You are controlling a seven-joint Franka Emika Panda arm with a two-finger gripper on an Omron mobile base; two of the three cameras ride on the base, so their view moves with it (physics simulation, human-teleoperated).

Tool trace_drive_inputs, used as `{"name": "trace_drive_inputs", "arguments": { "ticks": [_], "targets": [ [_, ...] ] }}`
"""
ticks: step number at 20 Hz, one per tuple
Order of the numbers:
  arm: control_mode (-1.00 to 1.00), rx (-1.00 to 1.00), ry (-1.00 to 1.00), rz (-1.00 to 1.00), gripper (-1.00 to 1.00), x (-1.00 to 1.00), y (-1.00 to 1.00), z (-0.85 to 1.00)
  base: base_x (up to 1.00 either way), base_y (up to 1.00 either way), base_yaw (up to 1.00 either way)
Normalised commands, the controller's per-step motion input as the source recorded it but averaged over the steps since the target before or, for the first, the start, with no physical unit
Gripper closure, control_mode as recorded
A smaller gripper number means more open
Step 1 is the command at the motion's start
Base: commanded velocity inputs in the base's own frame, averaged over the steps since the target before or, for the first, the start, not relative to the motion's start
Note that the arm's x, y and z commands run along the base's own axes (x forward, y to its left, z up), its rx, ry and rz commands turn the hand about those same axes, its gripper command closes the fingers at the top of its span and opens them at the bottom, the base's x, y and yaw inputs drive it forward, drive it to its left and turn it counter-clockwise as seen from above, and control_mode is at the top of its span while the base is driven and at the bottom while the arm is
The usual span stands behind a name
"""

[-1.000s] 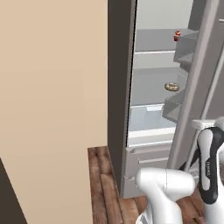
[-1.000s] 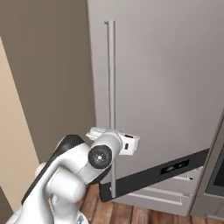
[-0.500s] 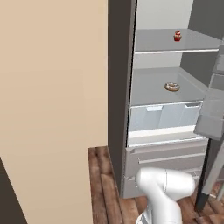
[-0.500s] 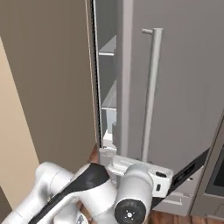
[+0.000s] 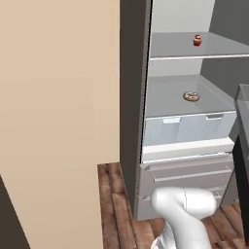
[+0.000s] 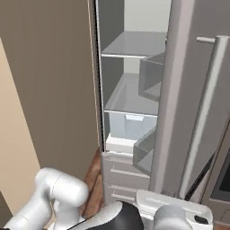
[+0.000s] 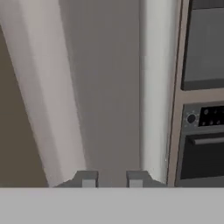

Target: Take the cupcake and donut from the fridge and place them on the empty tray on the dining counter.

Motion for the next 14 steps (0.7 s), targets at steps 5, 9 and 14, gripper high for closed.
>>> {"name": "trace_drive_inputs", "arguments": {
  "ticks": [5,9,14],
  "targets": [
    [-1.00,0.00,-0.34,-0.03,-1.00,-0.67,-0.22,0.00,0.00,0.00,0.00],
    [-1.00,-0.04,-0.37,-0.04,-1.00,-0.63,0.20,0.00,0.00,0.00,0.00],
    [-1.00,-0.09,-0.04,0.06,-1.00,0.08,0.98,0.00,0.00,0.00,0.00]
  ]
}}
